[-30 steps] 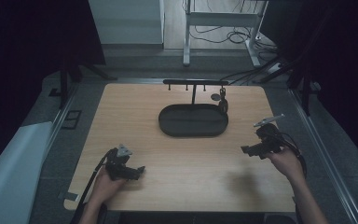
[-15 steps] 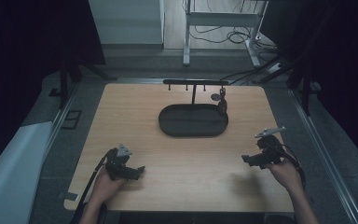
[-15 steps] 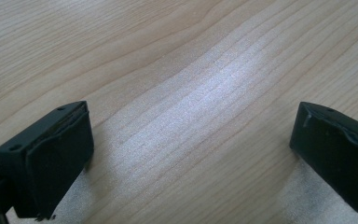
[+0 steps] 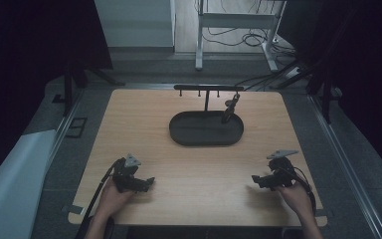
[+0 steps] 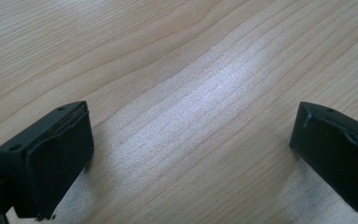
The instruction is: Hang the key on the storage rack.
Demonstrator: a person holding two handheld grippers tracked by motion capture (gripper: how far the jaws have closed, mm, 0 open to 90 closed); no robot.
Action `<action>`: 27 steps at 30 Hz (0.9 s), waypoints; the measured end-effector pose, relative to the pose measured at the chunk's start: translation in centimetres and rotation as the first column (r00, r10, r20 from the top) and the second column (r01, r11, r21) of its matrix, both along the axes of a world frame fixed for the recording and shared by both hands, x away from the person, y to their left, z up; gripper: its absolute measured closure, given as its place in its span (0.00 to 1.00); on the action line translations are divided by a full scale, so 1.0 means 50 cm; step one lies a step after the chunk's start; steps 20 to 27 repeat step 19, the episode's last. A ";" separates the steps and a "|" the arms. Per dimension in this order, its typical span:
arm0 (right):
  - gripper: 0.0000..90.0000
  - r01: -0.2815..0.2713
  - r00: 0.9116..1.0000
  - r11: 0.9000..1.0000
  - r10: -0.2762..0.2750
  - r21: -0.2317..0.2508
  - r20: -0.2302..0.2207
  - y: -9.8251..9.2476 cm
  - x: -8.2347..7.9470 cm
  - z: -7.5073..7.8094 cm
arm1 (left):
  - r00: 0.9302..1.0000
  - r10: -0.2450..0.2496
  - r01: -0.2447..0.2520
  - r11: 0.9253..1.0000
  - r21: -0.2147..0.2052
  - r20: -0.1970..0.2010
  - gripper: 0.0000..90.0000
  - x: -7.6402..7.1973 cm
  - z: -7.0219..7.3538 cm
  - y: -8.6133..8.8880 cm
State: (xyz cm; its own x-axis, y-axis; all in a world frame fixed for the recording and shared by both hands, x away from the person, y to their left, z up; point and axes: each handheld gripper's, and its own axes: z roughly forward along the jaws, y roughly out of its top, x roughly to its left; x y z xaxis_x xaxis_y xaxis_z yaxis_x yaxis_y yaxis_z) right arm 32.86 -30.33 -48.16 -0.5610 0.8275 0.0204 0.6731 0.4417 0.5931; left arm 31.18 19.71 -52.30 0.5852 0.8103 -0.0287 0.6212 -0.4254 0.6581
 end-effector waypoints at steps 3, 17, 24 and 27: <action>0.07 0.001 1.000 1.000 -0.002 0.015 0.012 0.002 -0.007 -0.013 | 1.000 0.000 0.000 1.000 0.000 0.000 0.00 0.000 0.000 0.000; 0.07 0.005 0.999 0.999 -0.006 0.031 0.034 -0.001 -0.027 -0.056 | 1.000 0.001 -0.001 1.000 0.000 0.000 0.00 0.000 0.000 0.000; 0.07 0.001 0.999 1.000 -0.002 0.023 0.041 -0.001 -0.027 -0.057 | 1.000 0.001 -0.001 1.000 0.000 0.000 0.00 0.000 0.000 0.000; 0.07 0.001 0.999 1.000 -0.002 0.023 0.041 -0.001 -0.027 -0.057 | 1.000 0.001 -0.001 1.000 0.000 0.000 0.00 0.000 0.000 0.000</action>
